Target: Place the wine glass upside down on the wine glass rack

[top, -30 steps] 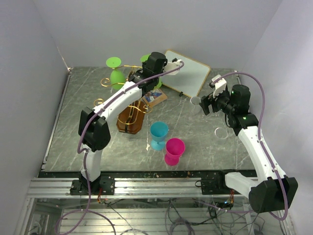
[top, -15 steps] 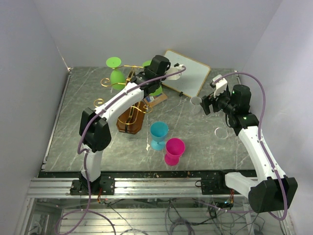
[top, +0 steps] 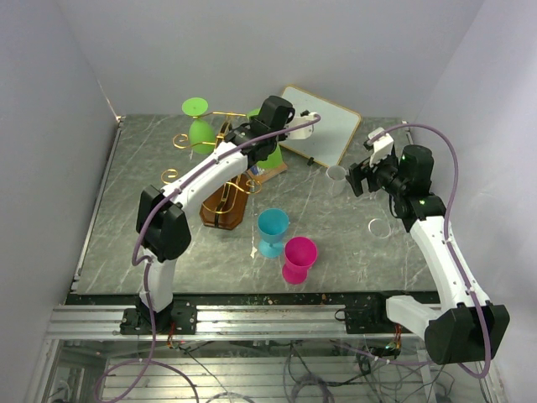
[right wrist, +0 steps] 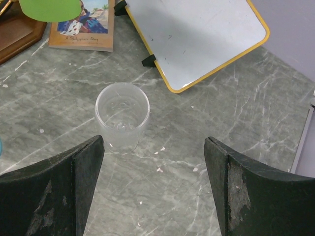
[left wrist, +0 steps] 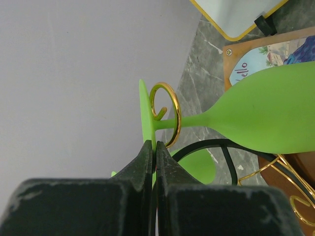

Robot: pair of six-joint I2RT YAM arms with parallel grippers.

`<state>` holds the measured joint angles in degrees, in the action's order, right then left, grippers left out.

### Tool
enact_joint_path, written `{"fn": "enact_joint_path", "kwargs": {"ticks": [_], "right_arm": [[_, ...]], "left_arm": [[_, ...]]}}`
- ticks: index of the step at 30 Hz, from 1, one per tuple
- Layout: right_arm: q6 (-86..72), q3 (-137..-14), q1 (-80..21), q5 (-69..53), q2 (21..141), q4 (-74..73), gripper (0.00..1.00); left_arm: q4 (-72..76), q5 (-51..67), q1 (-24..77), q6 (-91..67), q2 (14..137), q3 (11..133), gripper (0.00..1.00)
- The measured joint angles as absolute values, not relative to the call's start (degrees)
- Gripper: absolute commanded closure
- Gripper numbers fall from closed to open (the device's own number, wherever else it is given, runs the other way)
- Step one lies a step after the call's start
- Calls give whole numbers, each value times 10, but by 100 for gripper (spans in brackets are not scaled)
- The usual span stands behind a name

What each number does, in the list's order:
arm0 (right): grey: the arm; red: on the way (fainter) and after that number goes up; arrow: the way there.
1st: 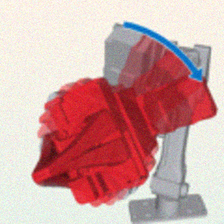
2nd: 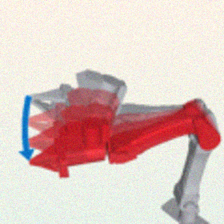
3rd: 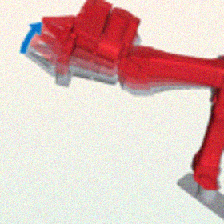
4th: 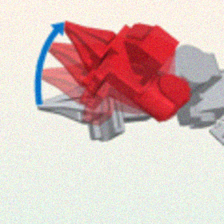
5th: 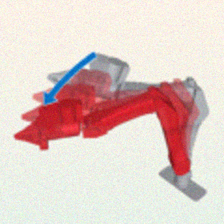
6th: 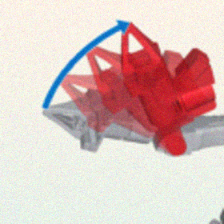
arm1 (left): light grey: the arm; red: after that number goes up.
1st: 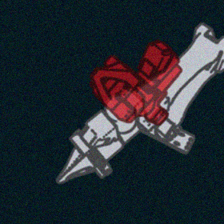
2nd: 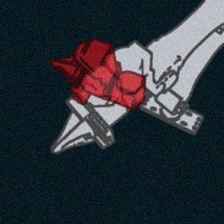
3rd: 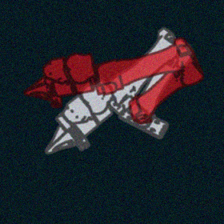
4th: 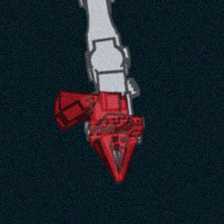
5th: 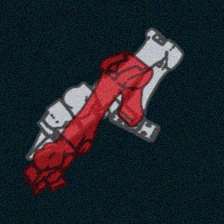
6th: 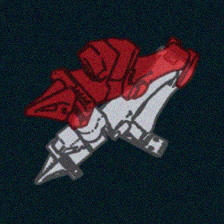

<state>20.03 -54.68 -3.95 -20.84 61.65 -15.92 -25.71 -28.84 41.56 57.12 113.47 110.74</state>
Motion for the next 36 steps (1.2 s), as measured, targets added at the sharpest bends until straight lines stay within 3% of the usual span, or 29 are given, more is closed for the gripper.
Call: {"fn": "enact_joint_path", "kwargs": {"ticks": [36], "right_arm": [[200, -547, -17, -220, 632, -159, 18]], "left_arm": [[-226, -260, 421, 541, 1147, 1125, 92]]}}
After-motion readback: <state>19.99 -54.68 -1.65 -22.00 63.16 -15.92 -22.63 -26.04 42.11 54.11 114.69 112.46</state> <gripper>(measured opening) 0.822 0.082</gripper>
